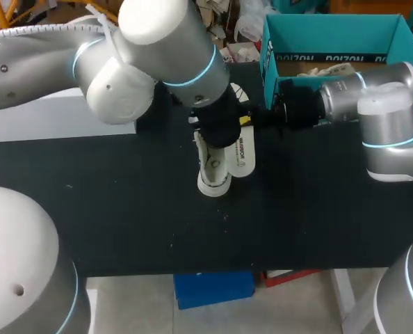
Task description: Take the shoe out of the shoebox, open the shoe tongue, remove and reinsert the insole, then place the shoe into the shoebox
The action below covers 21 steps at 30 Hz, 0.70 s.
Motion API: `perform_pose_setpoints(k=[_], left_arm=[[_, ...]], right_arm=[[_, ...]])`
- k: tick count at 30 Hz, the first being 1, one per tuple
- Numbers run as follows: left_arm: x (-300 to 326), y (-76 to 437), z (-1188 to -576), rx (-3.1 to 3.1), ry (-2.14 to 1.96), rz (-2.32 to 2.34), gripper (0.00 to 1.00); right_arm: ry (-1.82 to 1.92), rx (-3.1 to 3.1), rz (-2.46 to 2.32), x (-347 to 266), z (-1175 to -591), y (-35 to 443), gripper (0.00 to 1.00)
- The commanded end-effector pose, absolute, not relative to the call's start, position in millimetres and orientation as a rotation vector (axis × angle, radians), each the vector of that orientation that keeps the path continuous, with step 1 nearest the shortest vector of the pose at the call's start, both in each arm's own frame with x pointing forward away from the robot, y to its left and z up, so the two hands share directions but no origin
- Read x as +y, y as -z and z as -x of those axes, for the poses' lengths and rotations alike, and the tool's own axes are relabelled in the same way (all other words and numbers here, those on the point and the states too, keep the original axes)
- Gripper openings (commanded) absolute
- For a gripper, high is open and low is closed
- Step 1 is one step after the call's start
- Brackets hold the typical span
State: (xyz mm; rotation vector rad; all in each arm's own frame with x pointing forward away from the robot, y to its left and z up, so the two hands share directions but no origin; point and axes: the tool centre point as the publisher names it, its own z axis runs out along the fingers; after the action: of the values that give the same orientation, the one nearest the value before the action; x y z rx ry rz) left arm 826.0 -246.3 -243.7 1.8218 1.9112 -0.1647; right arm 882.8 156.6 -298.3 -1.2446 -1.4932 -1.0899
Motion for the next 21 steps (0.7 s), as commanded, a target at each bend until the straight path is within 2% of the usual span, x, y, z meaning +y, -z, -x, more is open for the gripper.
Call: perform_pose_setpoints(k=[1, 5, 9, 21], left_arm=[[-218, 246, -819, 1.664, 0.395, -1.694, 1.0], [-211, 243, -816, 1.471, 0.438, -1.665, 1.0], [-201, 243, -818, 1.335, 0.653, -1.643, 1.0], [-201, 243, -818, 1.335, 0.653, -1.643, 1.0]], right_arm=[[1.087, -1.494, 1.245, 157, -884, 298, 0.0], [1.087, -1.494, 1.245, 157, -884, 298, 0.0], [1.087, -1.494, 1.245, 157, -884, 298, 0.0], [1.087, -1.494, 1.245, 157, -884, 298, 0.0]])
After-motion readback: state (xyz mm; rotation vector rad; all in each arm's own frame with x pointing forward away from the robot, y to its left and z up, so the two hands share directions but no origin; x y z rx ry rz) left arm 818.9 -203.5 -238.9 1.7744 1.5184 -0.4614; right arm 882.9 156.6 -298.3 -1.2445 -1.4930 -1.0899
